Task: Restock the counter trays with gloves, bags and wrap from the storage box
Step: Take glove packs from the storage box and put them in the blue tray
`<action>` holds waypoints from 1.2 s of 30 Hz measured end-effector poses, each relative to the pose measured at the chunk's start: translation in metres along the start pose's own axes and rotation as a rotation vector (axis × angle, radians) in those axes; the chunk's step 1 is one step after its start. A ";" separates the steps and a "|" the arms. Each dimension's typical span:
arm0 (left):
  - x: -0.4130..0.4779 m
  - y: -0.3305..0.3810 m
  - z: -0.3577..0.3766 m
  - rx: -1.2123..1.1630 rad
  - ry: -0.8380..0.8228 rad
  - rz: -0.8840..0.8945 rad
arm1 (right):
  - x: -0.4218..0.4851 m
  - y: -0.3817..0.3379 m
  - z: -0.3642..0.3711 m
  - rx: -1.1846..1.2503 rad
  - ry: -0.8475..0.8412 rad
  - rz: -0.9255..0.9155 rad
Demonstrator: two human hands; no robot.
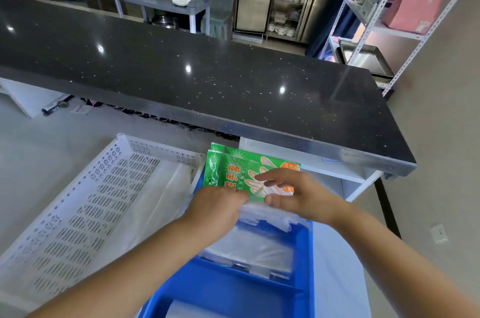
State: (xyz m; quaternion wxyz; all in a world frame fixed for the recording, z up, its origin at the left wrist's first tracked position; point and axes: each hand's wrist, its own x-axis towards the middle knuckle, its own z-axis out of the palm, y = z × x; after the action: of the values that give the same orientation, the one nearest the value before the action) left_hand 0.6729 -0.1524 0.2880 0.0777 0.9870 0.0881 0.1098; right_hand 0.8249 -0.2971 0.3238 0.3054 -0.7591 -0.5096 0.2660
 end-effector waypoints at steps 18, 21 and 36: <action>0.000 -0.028 -0.049 -0.485 0.367 -0.411 | -0.022 0.010 -0.004 -0.111 0.384 0.414; -0.004 0.001 -0.036 -0.956 0.253 -0.514 | -0.019 -0.003 0.010 -0.318 0.582 0.370; 0.019 -0.009 0.008 -1.853 0.386 -0.979 | -0.010 0.012 0.058 -0.963 0.666 -0.136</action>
State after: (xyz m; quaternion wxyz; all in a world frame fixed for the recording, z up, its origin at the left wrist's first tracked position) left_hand 0.6911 -0.1408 0.2828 0.8189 0.3658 0.3680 0.2453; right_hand 0.7868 -0.2990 0.2772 0.0863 -0.8206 -0.4973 -0.2681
